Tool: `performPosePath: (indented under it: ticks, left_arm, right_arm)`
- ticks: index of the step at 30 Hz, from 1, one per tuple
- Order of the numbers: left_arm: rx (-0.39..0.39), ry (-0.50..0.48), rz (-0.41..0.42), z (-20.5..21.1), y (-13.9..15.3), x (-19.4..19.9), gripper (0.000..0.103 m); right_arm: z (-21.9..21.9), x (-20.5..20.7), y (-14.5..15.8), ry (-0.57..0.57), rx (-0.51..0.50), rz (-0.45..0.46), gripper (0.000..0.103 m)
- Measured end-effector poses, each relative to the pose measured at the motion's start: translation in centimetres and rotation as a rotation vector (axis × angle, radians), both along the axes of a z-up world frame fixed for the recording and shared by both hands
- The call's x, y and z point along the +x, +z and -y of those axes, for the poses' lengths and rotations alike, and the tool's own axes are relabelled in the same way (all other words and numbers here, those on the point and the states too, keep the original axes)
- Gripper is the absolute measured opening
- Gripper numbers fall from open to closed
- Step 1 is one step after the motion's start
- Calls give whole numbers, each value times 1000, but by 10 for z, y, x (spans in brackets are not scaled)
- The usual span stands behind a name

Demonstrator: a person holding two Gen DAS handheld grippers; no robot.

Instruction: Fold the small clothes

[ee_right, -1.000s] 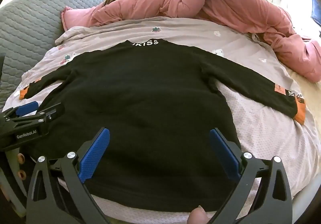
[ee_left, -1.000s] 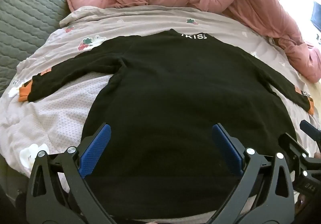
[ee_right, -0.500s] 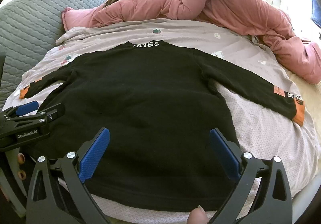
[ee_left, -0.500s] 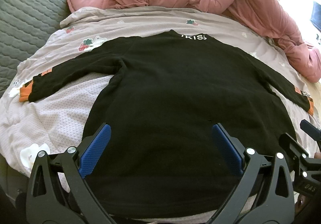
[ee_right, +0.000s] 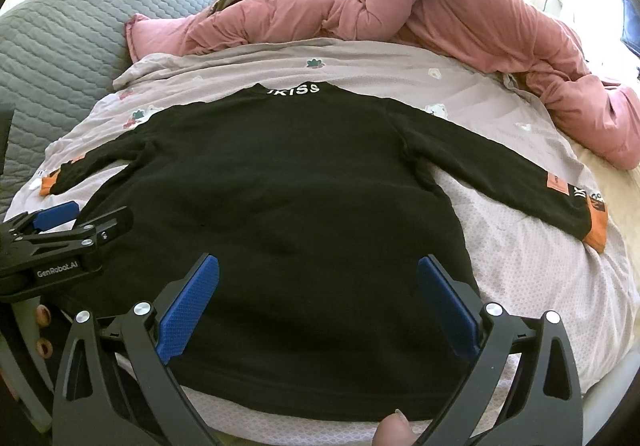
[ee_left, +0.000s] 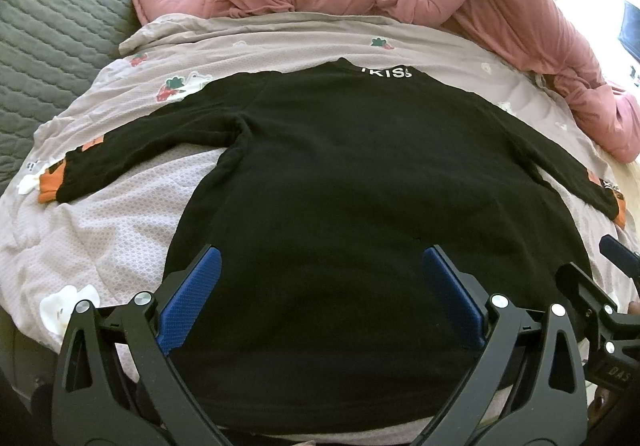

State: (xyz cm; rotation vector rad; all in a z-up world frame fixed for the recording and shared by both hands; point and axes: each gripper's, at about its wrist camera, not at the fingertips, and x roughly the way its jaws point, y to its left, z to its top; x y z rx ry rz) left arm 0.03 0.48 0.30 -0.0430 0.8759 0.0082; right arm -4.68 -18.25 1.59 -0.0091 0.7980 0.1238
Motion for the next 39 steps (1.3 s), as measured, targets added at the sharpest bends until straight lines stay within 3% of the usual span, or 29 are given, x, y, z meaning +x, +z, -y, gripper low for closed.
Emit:
performPosePath:
  ticks: [26, 39]
  left_arm:
    - [6, -3, 3, -1, 7, -1, 95]
    - [3, -23, 7, 5, 11, 6, 95]
  right_arm:
    - [1, 0, 3, 1, 13, 27, 99]
    - [27, 8, 3, -39, 64, 25, 99]
